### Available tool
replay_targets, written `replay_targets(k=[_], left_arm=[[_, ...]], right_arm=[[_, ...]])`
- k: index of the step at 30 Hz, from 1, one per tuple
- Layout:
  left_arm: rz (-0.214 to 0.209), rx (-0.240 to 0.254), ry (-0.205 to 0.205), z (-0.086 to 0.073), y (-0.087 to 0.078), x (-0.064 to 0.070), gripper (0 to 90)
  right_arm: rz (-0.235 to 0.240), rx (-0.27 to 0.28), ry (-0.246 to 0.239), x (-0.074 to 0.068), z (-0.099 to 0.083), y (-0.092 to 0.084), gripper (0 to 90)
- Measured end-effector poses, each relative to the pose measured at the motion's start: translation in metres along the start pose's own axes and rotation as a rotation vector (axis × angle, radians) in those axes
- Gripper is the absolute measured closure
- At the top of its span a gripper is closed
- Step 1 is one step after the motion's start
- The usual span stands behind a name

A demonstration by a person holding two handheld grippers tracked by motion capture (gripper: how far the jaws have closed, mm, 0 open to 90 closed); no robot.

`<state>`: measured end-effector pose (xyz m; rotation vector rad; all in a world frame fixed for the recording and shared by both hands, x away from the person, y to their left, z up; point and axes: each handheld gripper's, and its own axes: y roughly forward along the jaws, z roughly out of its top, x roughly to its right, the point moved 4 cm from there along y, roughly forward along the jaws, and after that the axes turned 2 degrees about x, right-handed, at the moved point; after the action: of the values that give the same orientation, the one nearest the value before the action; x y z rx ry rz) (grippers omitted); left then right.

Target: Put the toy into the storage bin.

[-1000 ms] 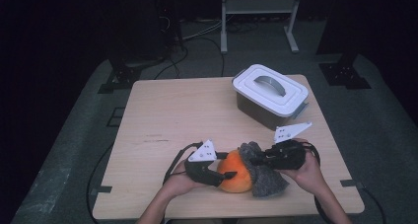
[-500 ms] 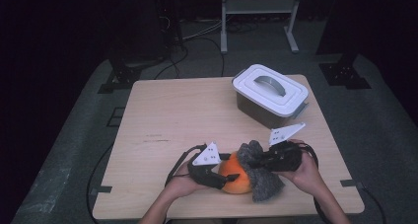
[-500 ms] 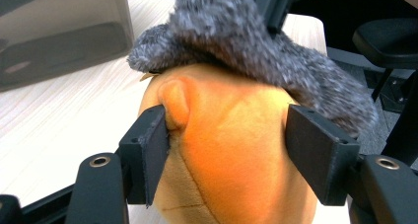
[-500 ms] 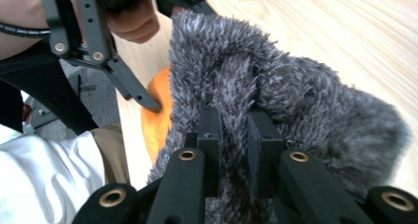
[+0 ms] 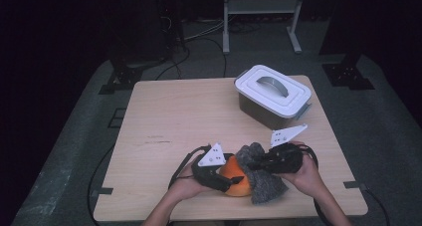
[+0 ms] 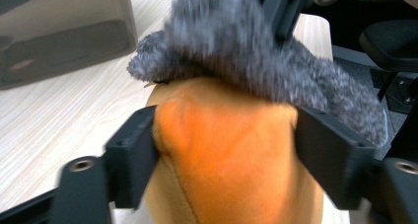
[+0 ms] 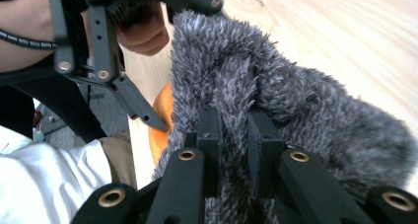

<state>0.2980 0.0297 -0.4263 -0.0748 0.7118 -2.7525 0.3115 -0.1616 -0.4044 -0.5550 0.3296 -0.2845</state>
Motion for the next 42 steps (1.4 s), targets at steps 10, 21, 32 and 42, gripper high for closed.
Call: replay_targets(k=[10, 21, 32, 42], left_arm=[[-0.011, -0.021, -0.027, 0.002, 0.002, 0.001, 16.6], [0.004, -0.067, -0.039, -0.008, -0.005, -0.013, 22.9], [-0.015, -0.067, -0.025, -0.005, -0.009, -0.010, 24.0], [-0.023, -0.071, -0.023, -0.012, -0.013, -0.016, 25.8]], right_arm=[[-0.035, 0.006, 0.069, 0.020, -0.013, -0.002, 77.1], [0.019, -0.035, 0.036, 0.006, -0.012, 0.007, 77.5], [0.046, -0.052, -0.009, -0.011, -0.005, 0.021, 77.9], [0.020, -0.083, 0.050, 0.013, -0.022, 0.007, 77.8]])
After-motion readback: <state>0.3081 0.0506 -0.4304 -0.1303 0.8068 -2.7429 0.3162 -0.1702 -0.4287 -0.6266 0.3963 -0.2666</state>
